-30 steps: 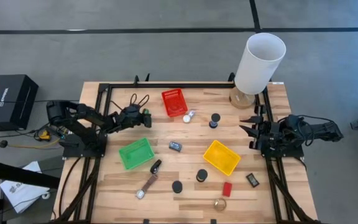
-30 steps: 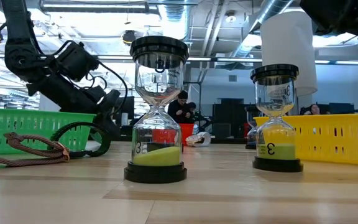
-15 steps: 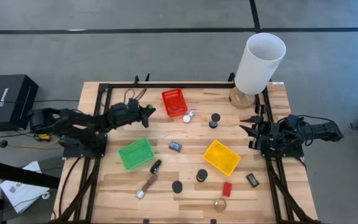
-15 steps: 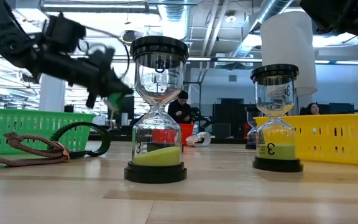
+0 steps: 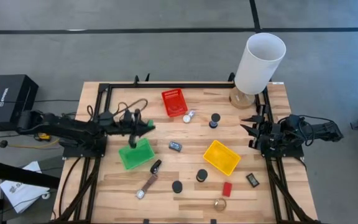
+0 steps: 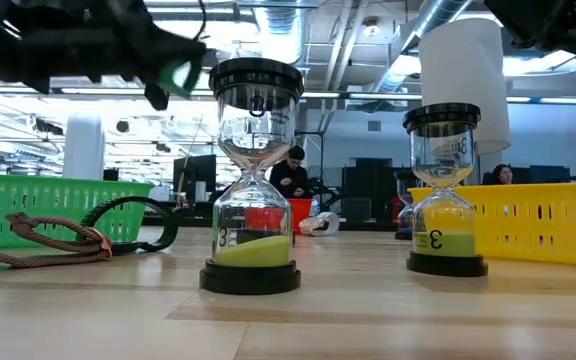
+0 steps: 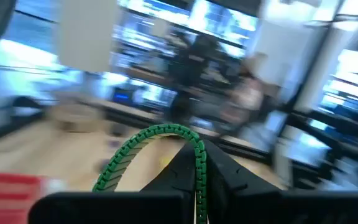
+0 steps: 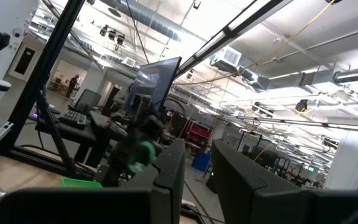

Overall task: Pick & Place Office items
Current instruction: Put the green wrist watch into the green bin

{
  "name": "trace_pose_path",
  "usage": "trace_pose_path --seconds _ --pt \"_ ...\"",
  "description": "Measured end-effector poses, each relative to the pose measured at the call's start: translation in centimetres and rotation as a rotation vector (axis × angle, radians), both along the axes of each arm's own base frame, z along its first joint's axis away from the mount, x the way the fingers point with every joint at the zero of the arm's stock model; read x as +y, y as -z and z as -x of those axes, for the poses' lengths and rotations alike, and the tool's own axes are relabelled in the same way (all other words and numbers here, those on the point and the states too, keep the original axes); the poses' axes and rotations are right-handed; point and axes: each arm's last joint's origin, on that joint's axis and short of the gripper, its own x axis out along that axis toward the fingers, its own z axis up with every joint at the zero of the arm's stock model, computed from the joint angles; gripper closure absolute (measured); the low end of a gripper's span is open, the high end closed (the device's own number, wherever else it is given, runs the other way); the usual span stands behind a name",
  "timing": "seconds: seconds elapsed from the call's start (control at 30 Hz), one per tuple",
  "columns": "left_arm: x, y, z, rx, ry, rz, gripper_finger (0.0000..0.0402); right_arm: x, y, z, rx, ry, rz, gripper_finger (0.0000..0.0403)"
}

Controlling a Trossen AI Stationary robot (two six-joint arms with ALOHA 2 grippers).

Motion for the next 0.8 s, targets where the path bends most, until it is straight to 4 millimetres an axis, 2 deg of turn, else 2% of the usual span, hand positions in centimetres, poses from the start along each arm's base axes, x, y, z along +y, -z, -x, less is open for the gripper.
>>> trace_pose_path --seconds 0.13,0.27,0.5,0.63,0.8 --pt "-2.2 0.2 0.1 0.012 0.253 -0.044 0.0392 0.0 0.0 0.0 0.003 0.0 0.0 0.0331" --pt "-3.9 0.7 0.3 0.052 0.374 -0.094 0.0391 0.0 0.0 0.0 0.003 -0.012 -0.028 0.0331" --pt "-5.3 2.2 0.7 0.227 0.458 -0.014 0.0397 0.0 -0.1 0.0 -0.01 -0.019 -0.043 0.0331" --pt "-5.4 3.2 0.9 0.363 0.441 0.087 0.0393 0.0 -0.1 0.0 -0.01 -0.025 -0.055 0.0331" --pt "-5.3 4.2 1.2 0.476 0.428 0.1 0.0397 0.0 -0.1 0.0 -0.011 -0.03 -0.067 0.0331"
